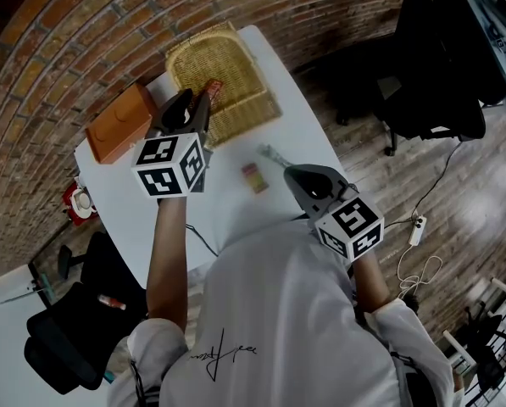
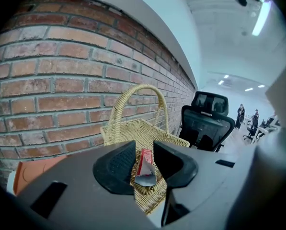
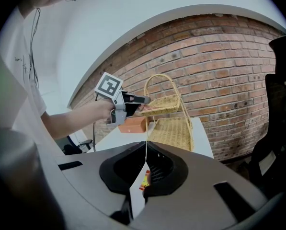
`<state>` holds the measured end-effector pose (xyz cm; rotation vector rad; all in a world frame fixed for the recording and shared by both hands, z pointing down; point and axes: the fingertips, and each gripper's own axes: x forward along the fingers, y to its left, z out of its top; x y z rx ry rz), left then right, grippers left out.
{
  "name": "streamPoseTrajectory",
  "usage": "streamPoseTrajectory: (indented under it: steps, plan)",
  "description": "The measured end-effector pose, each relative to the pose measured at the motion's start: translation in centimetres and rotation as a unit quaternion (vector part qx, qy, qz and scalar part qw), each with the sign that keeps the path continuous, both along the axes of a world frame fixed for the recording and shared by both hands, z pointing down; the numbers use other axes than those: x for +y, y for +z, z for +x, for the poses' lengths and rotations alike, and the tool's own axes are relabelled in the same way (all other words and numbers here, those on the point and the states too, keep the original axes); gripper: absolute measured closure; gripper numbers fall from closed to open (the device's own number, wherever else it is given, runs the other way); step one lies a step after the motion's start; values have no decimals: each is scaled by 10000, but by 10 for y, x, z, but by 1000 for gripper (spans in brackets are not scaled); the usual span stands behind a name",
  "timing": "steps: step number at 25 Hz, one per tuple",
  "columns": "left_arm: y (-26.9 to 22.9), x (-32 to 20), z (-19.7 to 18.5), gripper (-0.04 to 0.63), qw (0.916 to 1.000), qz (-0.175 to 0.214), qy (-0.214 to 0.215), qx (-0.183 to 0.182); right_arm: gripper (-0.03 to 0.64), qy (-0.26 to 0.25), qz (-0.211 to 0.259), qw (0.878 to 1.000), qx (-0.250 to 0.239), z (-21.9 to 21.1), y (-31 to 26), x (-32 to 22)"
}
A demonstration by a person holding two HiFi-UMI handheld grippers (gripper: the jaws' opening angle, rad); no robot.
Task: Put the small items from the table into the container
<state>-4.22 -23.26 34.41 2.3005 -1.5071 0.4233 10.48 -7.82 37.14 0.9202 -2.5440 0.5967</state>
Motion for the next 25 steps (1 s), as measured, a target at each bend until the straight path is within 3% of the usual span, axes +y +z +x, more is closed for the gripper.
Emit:
streamPoseTrajectory:
  steps: [11,25]
  plan:
    - [-12,22,-5,492,9997,204,-92,23,595,-33,136,9999,-14,-5,-4,9]
    - [1,68,-14,560,9995,105,-223,184,595,-173,305,9993,-112,-13,-12,32]
